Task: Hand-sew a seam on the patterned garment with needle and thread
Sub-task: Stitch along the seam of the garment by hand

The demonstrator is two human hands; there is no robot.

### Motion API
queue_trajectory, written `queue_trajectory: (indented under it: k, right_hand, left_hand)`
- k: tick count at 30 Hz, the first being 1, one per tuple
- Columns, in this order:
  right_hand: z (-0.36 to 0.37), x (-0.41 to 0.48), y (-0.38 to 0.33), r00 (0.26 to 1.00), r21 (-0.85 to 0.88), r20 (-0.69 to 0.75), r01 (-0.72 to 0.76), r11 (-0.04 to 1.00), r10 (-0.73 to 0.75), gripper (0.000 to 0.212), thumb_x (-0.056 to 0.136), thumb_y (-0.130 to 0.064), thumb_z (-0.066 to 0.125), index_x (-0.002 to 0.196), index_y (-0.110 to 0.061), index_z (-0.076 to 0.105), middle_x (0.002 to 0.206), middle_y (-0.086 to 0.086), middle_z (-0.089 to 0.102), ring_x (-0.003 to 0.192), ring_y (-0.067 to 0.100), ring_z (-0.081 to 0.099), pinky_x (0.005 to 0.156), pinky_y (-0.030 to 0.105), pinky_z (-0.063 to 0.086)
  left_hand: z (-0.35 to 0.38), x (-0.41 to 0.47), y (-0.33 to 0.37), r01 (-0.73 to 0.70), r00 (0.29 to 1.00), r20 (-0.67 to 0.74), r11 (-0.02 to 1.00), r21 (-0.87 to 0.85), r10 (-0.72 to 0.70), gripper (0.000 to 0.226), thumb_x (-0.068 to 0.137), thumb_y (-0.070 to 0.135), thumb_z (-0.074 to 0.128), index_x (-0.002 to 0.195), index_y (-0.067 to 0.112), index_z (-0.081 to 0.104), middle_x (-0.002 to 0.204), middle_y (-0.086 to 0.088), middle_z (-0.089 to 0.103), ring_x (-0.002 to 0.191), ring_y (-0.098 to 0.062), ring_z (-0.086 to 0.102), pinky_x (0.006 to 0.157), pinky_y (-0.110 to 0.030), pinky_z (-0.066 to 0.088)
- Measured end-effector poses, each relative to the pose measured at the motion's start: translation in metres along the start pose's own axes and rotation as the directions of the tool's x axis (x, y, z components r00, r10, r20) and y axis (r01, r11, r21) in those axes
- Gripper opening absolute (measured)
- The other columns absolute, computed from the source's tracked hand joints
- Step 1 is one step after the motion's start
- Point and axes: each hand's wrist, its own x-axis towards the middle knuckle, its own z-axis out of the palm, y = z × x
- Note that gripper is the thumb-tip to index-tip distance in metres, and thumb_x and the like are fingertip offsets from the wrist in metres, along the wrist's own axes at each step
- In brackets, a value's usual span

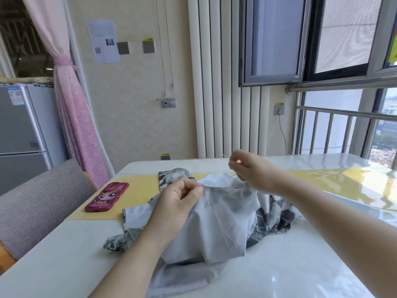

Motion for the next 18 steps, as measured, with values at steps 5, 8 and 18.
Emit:
queue_trajectory:
  k: [5, 8, 18]
  right_hand:
    - [-0.014, 0.0, -0.019, 0.99, 0.98, 0.142, -0.143, 0.139, 0.014, 0.028, 0.102, -0.011, 0.03, 0.076, -0.011, 0.044, 0.064, 0.011, 0.067, 0.077, 0.028, 0.069, 0.076, 0.039, 0.058]
    - [-0.007, 0.008, -0.02, 0.999, 0.903, 0.014, -0.034, 0.428, 0.05, 0.025, 0.101, -0.015, 0.036, 0.077, -0.017, 0.042, 0.1, 0.007, 0.073, 0.103, 0.018, 0.061, 0.091, 0.036, 0.045]
    - [0.006, 0.02, 0.037, 0.944, -0.245, -0.309, 0.036, 0.969, -0.114, 0.012, 0.1, -0.016, 0.036, 0.093, -0.016, 0.046, 0.075, -0.006, 0.055, 0.094, 0.022, 0.047, 0.114, 0.054, 0.004]
  left_hand:
    - [0.002, 0.0, 0.001, 0.011, 1.0, 0.009, 1.0, -0.018, -0.011, 0.025, 0.09, 0.01, 0.059, 0.069, 0.022, 0.063, 0.069, -0.001, 0.054, 0.071, -0.017, 0.045, 0.066, -0.025, 0.037]
    - [0.003, 0.0, 0.001, 0.016, 1.0, 0.014, 1.0, -0.015, -0.016, 0.025, 0.09, 0.011, 0.06, 0.069, 0.023, 0.064, 0.07, -0.002, 0.055, 0.073, -0.018, 0.045, 0.067, -0.027, 0.037]
    - [-0.001, 0.001, 0.005, 0.031, 1.0, 0.002, 0.998, -0.049, -0.031, 0.026, 0.09, 0.011, 0.06, 0.068, 0.024, 0.065, 0.07, 0.003, 0.059, 0.073, -0.013, 0.051, 0.07, -0.023, 0.041]
